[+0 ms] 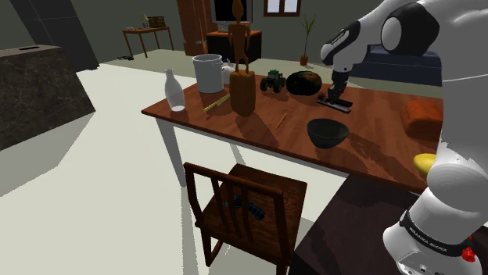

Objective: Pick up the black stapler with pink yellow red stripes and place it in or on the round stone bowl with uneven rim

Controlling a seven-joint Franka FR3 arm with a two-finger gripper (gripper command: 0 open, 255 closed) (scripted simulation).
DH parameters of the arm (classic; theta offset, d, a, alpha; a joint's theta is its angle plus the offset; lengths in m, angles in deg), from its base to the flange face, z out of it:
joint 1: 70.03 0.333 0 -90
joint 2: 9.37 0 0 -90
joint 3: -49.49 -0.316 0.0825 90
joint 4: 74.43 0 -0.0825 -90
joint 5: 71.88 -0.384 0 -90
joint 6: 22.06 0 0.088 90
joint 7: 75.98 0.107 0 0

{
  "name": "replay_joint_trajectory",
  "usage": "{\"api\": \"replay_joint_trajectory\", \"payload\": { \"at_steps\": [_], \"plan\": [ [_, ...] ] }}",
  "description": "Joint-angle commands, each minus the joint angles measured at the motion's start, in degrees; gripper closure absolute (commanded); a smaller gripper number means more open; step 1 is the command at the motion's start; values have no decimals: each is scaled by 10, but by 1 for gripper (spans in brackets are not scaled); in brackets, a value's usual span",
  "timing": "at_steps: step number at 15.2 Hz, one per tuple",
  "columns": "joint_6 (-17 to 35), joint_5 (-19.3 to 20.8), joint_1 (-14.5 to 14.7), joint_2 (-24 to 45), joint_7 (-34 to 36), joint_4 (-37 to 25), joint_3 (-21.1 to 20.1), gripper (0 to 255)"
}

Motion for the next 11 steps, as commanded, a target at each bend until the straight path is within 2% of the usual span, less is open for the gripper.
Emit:
{"api": "replay_joint_trajectory", "payload": {
  "at_steps": [1,11],
  "plan": [
    [-13,4,1,-8,2,-6,3,255],
    [-77,20,5,-36,10,-44,11,255]
  ]
}}
